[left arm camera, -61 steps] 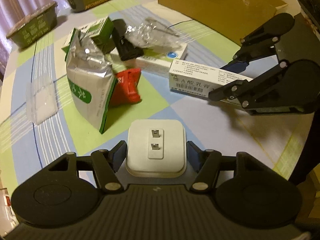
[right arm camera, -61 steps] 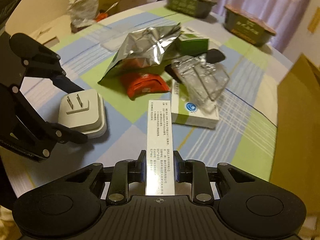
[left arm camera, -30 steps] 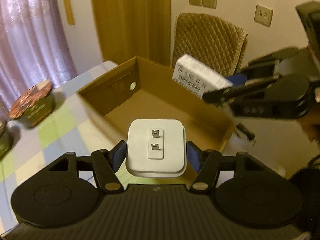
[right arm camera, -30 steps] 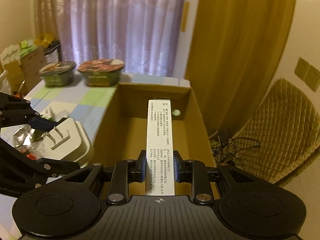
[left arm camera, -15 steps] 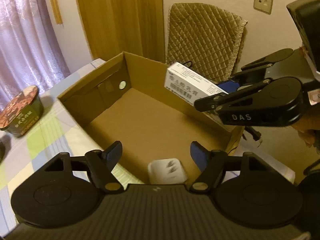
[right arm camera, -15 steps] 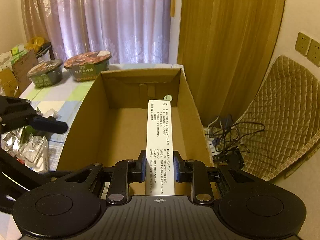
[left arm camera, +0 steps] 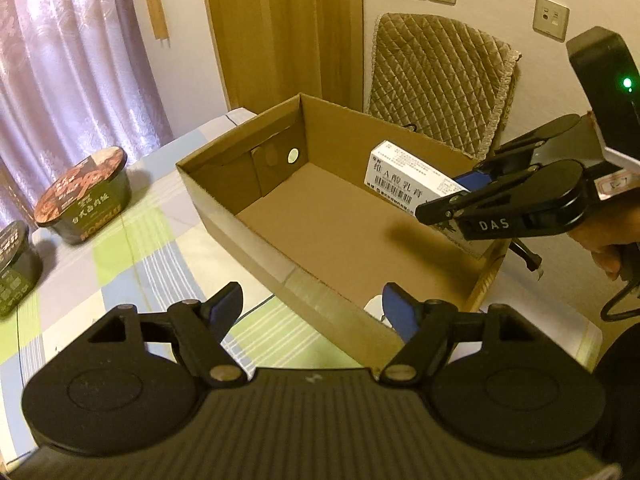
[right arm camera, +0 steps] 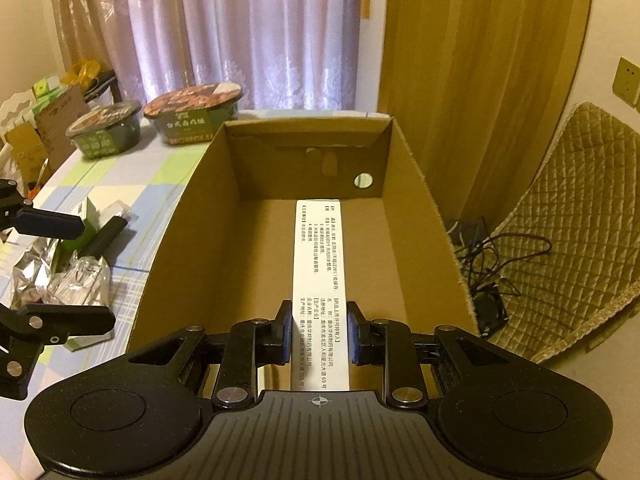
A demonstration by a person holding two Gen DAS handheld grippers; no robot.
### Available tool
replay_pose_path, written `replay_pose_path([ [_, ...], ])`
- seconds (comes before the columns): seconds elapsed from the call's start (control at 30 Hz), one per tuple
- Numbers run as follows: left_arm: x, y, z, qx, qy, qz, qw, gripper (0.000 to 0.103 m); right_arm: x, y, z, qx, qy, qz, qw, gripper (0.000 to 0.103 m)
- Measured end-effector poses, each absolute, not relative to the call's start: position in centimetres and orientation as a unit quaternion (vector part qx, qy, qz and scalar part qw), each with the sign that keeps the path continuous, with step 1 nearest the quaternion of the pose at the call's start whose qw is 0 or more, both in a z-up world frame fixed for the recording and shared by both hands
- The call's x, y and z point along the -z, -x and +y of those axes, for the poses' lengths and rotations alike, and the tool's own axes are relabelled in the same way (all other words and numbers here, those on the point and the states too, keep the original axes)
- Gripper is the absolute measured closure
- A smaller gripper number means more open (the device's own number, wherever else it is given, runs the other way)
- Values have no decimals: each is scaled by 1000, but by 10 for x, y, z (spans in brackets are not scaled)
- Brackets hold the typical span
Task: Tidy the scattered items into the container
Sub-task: 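Open the left tool over the cardboard box while the right tool releases the ointment box inside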
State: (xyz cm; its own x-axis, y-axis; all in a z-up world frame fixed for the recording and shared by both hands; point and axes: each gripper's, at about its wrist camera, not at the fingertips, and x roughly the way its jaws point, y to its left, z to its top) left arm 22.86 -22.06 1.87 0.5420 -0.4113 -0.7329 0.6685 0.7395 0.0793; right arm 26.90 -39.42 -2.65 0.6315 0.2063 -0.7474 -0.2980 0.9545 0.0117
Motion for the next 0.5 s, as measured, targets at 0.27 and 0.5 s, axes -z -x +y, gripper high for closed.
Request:
replay_pose_path([
  [0.27,-11,-224,-206,310,-171,370,859,27,25,-271,-395,-134,44,395,908,74],
  [0.5,-5,-219,-180,291,-164,383,861,26,18,-260,-394,-129,42,388,912,74],
])
